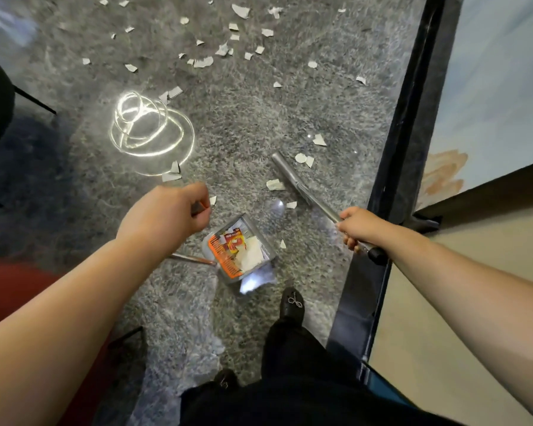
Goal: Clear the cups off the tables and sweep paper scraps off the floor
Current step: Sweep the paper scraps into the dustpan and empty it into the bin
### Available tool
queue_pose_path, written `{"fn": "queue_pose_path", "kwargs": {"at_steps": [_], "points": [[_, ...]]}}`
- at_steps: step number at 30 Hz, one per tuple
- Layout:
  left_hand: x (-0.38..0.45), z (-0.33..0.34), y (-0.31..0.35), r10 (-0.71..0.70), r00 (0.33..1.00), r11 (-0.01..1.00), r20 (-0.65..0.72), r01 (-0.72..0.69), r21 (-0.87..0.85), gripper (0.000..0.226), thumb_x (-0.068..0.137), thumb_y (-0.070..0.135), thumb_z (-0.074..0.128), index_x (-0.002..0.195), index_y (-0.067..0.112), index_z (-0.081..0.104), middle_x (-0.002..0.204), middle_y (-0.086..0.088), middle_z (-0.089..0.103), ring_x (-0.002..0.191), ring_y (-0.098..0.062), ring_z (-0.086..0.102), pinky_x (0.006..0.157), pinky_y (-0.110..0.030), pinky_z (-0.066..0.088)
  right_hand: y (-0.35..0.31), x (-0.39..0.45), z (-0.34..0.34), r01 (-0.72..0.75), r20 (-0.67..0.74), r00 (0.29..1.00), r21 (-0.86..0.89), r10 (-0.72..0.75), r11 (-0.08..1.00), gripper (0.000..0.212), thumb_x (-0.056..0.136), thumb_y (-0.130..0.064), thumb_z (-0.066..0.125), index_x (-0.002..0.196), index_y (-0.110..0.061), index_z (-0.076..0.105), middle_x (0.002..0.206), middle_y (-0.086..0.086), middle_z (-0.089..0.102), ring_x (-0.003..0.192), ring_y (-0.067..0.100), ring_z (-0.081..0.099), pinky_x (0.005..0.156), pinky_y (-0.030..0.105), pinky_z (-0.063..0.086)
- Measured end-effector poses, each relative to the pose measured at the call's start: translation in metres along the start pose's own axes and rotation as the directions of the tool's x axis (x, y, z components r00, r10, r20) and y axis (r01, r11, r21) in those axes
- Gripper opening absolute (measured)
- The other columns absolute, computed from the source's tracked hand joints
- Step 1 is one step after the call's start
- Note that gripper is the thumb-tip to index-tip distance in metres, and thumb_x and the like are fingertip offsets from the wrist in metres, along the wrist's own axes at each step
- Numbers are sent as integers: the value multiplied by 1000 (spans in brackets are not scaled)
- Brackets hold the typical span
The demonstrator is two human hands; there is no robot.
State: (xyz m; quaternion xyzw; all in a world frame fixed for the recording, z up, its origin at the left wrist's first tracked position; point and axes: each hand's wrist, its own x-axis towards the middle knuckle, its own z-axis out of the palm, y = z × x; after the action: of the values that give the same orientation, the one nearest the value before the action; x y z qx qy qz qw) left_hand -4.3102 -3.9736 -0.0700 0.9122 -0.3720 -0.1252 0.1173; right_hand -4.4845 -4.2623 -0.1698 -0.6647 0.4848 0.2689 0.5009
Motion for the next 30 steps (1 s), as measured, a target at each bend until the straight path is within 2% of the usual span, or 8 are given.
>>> {"fn": "queue_pose_path", "kwargs": {"at_steps": [5,9,15,17,19,22,26,30], "points": [[27,4,3,-23,999,999,27,22,44,10,86,32,66,85,23,61,68,-1,66,63,-29,61,56,-39,53,-37,57,-27,6,44,999,-109,-1,994,44,100,-8,43,142,-13,33,69,13,49,47,19,42,44,23,35],[35,1,2,-24,1000,999,18,23,49,10,85,31,66,83,23,61,67,0,66,62,-27,61,55,-41,53,-45,83,-30,14,55,999,-203,-3,979,32,98,-7,46,130,-8,44,68,15,50,45,20,45,46,26,37],[48,-2,-1,-63,998,997,8,63,38,10,84,32,67,81,26,59,64,4,63,60,-25,59,53,-37,52,-16,76,-15,20,73,997,-368,8,929,34,94,-4,45,126,-14,47,81,22,61,47,26,51,52,34,43],[49,-3,-4,-55,999,998,2,54,29,11,84,33,67,81,27,59,63,4,63,60,-25,59,53,-36,52,2,66,-6,15,59,998,-418,11,908,28,92,-4,44,116,-16,49,72,18,61,43,25,52,50,33,45],[46,-4,-6,-45,999,999,-9,46,19,10,83,32,68,80,27,59,60,6,60,58,-23,57,51,-35,51,19,55,3,-5,40,999,-424,24,906,27,92,-6,45,115,-20,48,70,16,61,39,21,52,46,30,45],[37,-4,-8,-35,999,999,18,35,-20,10,83,28,69,80,26,60,59,10,59,58,-21,57,55,-36,53,41,36,21,-35,44,997,-401,58,915,34,92,-9,45,123,-23,45,72,14,61,39,18,52,44,28,44],[21,-7,-15,-30,997,997,76,35,-73,11,83,26,68,77,27,59,58,10,59,56,-12,56,58,-34,52,61,5,53,-92,77,990,-286,119,954,36,93,-12,44,125,-26,38,67,13,59,36,17,51,40,26,44],[4,-7,-17,78,994,997,80,-75,-33,8,84,23,67,80,23,60,62,1,62,61,-25,59,60,-38,53,68,-24,95,-114,128,983,-149,133,982,29,96,-12,43,123,-20,39,70,11,53,42,16,47,41,25,41]]}}
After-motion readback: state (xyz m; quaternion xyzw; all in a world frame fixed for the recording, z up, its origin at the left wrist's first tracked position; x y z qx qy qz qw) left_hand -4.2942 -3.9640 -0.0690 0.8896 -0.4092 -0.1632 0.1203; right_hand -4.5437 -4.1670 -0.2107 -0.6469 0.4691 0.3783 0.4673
